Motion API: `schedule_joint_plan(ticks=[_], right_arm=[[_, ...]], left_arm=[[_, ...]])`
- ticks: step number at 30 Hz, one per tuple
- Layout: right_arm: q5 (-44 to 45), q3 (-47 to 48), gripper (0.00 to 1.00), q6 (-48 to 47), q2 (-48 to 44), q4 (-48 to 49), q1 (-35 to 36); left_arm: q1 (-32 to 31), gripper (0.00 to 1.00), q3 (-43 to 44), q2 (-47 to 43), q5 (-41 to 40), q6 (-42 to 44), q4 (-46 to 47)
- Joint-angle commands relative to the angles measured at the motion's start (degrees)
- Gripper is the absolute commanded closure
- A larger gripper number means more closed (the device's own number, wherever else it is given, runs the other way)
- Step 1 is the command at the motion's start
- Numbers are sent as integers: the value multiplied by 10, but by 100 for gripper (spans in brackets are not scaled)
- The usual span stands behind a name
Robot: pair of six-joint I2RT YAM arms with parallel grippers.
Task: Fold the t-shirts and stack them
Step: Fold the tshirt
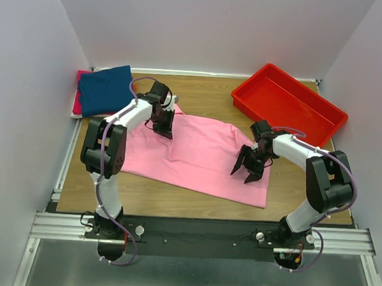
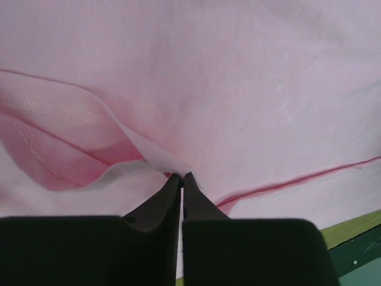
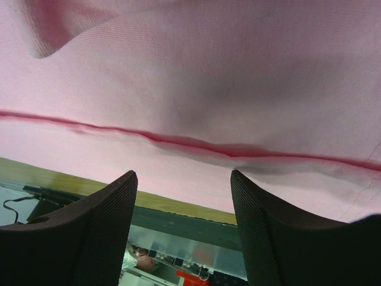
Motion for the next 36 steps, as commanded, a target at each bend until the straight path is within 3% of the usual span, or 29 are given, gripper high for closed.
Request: schedule_joint_plan(ticks=[1, 12, 18, 28, 36], right_arm=[[14, 14, 29, -4, 11, -8, 2], [25, 23, 29, -5, -1, -8, 2], [68, 62, 28, -9, -25, -8, 2], [175, 91, 28, -32, -34, 1, 2], [183, 138, 34, -55, -27, 33, 2]], left_arm=[[-11, 89, 24, 17, 1, 8, -10], [-25, 55, 79, 25, 62, -23, 11], [-20, 51, 131, -7, 63, -28, 21], [88, 49, -73, -92, 26, 18, 85], [161, 49, -134, -125, 27, 41, 108]])
